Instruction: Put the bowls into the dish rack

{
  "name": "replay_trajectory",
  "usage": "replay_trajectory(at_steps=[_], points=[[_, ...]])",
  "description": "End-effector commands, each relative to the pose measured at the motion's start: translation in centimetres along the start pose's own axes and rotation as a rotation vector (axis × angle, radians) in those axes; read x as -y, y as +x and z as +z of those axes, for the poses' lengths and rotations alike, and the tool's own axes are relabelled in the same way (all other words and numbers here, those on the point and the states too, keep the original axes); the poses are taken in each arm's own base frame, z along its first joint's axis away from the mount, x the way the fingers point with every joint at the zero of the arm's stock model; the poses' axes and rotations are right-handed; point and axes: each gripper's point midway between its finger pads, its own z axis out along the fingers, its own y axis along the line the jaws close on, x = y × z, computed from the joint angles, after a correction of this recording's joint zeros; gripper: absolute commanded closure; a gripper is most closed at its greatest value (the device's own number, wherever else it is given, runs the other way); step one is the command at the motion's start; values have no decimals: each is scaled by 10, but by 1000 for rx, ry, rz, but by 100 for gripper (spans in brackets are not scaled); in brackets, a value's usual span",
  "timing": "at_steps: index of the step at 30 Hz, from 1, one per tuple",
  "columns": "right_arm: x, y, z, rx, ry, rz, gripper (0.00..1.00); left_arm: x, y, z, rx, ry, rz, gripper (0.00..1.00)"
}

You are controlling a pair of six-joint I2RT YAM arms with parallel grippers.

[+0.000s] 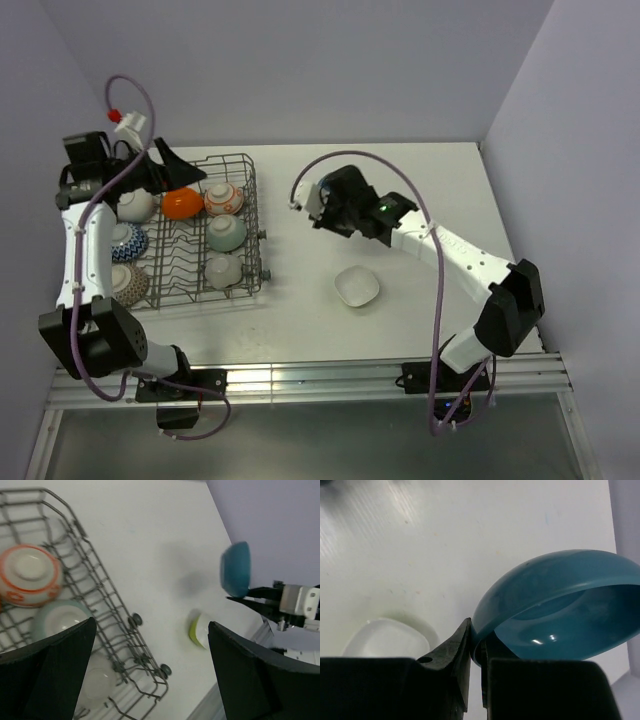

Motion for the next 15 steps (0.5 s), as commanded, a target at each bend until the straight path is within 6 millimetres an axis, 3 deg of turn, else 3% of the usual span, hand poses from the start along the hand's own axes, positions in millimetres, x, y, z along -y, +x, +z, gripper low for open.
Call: replay_trajectory(at_steps=[1,3,4,8,9,12,15], points=[[-9,-49,10,153,80,-79,100,46,37,21,-77,102,77,1],[-23,-62,11,208,57,-103,100,62,49,30,-86,147,78,1],[-38,-71,9,249,17,-123,100,60,65,33,-113,155,-1,1],[-59,-97,-2,384,-49,-151,100,78,93,42,-175,219,-61,1],[-65,-95,2,368,-84,-149,100,84,102,47,-194,241,-62,1],[-80,-107,-2,412,-180,-161,100,106,117,53,-233,283,-82,1],[-90,-114,-3,425,-231,-169,100,119,119,57,-240,287,-90,0]])
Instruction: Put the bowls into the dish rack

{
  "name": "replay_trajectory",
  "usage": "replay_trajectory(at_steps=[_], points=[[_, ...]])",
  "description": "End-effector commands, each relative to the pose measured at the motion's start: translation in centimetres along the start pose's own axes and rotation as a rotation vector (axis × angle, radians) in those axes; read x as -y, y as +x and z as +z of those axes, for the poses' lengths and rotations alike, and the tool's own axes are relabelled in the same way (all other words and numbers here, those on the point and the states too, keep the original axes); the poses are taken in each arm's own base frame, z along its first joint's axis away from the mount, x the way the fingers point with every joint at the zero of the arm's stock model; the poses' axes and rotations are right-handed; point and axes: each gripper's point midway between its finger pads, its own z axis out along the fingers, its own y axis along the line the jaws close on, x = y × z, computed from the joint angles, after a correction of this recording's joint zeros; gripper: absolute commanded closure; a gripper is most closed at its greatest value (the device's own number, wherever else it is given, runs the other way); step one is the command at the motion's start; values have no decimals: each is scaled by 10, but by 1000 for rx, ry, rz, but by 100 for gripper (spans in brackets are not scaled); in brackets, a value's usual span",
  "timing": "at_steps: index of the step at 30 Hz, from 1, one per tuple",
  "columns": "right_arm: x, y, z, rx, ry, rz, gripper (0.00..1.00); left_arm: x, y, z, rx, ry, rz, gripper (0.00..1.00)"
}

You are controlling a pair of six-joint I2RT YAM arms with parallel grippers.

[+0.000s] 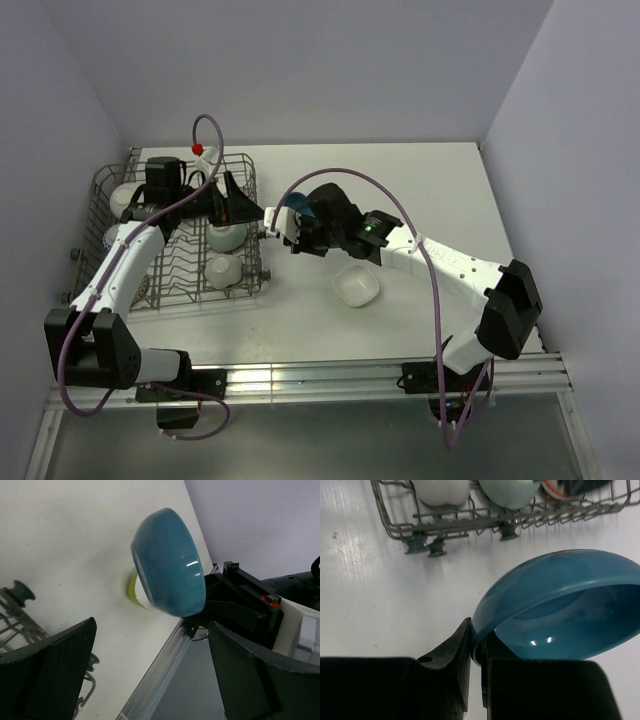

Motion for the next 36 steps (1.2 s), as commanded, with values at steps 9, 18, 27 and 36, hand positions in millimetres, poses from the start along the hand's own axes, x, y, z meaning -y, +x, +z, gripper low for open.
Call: replay_trajectory(at_steps=[9,18,27,36], points=[[-8,-50,-2,118,-73,-55,100,35,-16,16,36,1,55,1],[-11,-44,6,72,-65,-50,100,30,1,29,-48,-19,12,10],[0,-35,12,16,0,-39,100,25,10,37,-111,-33,-80,19],[3,-31,16,-7,27,-30,100,30,15,46,-144,-10,-148,26]])
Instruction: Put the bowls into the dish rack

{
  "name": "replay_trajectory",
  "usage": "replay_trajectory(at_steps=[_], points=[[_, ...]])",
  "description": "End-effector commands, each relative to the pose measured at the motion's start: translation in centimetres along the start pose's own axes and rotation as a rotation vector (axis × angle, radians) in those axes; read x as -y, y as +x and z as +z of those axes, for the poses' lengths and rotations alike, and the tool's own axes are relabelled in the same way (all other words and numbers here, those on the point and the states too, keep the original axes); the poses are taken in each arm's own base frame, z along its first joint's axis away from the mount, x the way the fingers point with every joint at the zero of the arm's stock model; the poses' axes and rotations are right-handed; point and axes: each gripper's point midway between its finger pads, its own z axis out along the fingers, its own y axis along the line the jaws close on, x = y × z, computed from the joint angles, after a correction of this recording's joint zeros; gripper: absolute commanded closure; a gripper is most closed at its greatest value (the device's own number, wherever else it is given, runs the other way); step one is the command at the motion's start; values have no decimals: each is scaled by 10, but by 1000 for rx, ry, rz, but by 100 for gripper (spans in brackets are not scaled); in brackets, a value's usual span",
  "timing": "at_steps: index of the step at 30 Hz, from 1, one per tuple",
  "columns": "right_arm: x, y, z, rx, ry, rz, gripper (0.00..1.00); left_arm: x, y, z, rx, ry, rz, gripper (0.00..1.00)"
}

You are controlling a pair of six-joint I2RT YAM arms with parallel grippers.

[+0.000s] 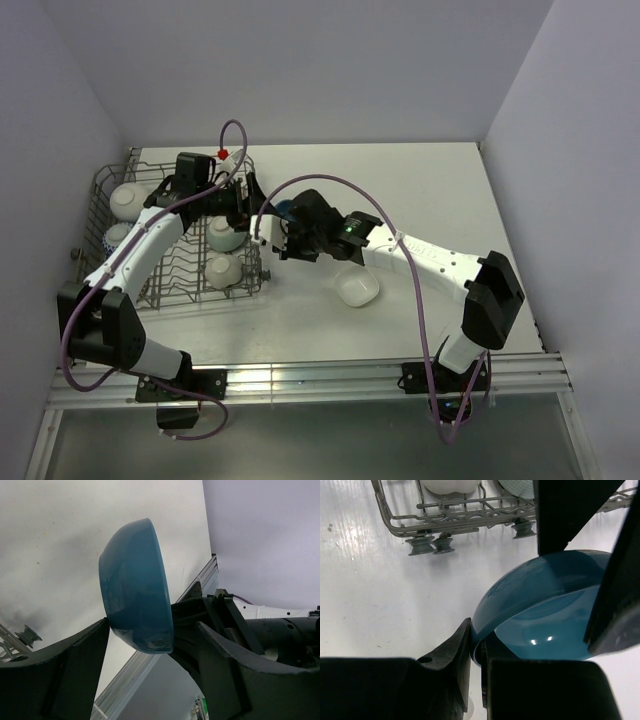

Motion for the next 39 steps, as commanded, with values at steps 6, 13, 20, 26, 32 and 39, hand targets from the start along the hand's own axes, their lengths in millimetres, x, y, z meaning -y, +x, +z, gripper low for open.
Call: replay_trajectory(at_steps=[6,13,20,26,32,39], points=[[17,-29,-7,67,73,-3,100,16,-1,6,-21,30,-17,25],[15,-28,-7,64,70,0,100,21,0,5,-20,58,-21,62],[18,-23,-5,33,89,27,88,28,-16,-6,50,86,-22,100],[22,-25,-7,43,113,41,53,10,-38,-18,136,38,-56,100],[27,-31,-12,65,138,51,40,-9,-44,-22,159,-27,-75,100],[38,-41,-24,102,197,61,21,-32,-52,-36,201,-95,-115,100]])
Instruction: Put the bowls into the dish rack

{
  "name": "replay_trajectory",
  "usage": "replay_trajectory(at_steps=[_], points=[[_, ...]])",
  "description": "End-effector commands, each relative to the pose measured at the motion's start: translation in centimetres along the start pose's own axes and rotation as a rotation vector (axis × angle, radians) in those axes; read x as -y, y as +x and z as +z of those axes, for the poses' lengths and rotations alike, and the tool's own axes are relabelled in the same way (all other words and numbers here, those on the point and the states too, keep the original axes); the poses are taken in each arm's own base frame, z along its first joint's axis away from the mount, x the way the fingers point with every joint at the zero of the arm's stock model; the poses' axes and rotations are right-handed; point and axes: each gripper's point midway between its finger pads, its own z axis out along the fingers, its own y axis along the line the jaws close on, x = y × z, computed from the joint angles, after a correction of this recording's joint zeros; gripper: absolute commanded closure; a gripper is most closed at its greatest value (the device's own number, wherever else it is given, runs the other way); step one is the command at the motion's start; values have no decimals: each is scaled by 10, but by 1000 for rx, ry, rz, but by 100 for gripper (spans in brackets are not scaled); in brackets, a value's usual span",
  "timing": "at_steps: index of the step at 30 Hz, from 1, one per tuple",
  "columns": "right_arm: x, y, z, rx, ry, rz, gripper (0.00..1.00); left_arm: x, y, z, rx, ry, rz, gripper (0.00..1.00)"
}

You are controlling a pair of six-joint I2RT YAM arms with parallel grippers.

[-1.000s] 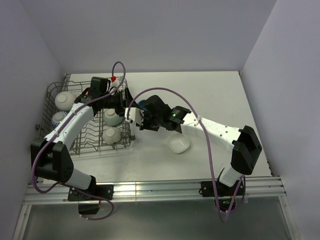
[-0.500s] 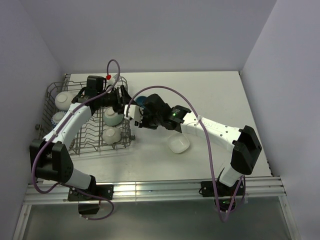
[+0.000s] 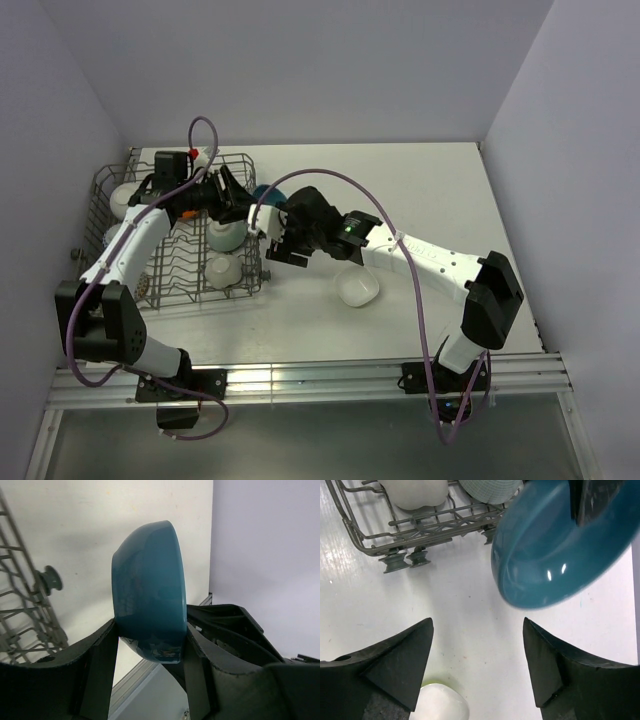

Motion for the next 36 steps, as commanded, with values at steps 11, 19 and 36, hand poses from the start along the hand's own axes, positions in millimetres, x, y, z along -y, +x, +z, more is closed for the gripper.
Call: replay_trajectory(at_steps=[11,19,36], points=[[34,-28,-31,97,106,98,8,-64,-38,-91,187,-294,51,100],[53,4,-42,44,128,201,6,-103,-53,-163,230,-704,315,100],[74,48,-61,-24,201,275,4,-170,-69,-196,60,-1149,583,100]])
